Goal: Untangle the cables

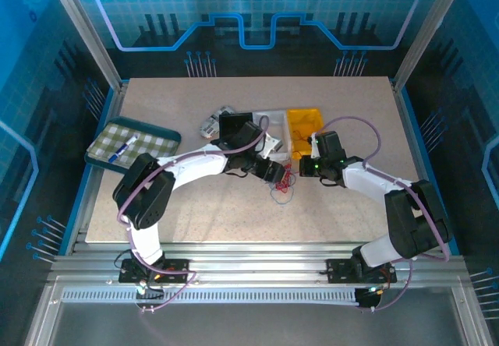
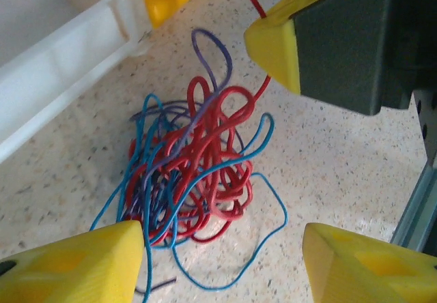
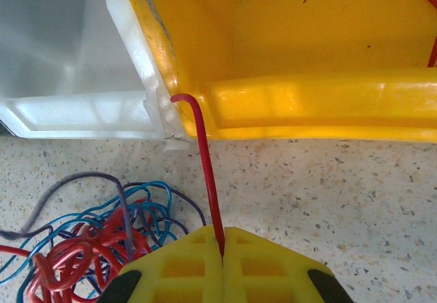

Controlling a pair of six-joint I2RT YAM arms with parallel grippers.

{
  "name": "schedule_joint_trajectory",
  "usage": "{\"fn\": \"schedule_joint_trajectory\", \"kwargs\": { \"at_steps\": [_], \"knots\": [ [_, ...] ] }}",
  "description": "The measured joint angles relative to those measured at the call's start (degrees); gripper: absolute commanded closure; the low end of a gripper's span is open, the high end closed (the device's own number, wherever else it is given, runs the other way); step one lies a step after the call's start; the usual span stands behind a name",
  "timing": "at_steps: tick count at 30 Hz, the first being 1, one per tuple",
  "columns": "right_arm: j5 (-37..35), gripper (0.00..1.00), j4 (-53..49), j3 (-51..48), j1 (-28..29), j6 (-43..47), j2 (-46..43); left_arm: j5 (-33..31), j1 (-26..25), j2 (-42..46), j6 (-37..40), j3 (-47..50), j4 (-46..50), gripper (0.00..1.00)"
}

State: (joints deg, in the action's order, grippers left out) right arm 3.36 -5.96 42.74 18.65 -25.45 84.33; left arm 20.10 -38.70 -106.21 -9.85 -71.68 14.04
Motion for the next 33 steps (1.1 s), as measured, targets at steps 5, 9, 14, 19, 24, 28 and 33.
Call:
{"fn": "schedule_joint_trajectory", "kwargs": {
  "at_steps": [5, 9, 14, 19, 24, 28, 33],
  "knots": [
    [0.07, 1.00, -0.07, 0.00, 0.00, 0.00, 0.00, -3.28, -1.40, -4.44, 1.25, -3.82, 0.68, 0.41],
    [0.09, 1.00, -0.52, 0.00, -0.02, 0.00, -0.02, -7.30, -2.78, -6.08, 1.95, -3.87, 0.39, 0.43],
    [0.07, 1.00, -1.20, 0.00, -0.13, 0.02, -0.02, -9.64, -3.87, -7.43, 2.47, -4.48, 0.20, 0.71],
    [-0.20, 1.00, -2.14, 0.11, -0.76, 0.00, -0.13, -11.89, -3.85, -7.43, 1.55, -4.48, -0.63, 1.00],
    [-5.64, 1.00, -5.22, 0.13, -3.39, -1.79, -2.45, -13.46, -3.37, -5.16, -0.20, -0.76, -3.45, 1.00],
    [-10.64, 1.00, -8.13, -0.13, -8.70, -5.86, -5.84, -13.97, -1.51, 0.85, -1.22, 6.29, -4.87, 1.00],
    [-16.17, 1.00, -11.61, -1.95, -15.34, -10.43, -9.09, -15.08, 1.51, 6.60, -2.27, 13.25, -5.16, 1.00]
  ]
}}
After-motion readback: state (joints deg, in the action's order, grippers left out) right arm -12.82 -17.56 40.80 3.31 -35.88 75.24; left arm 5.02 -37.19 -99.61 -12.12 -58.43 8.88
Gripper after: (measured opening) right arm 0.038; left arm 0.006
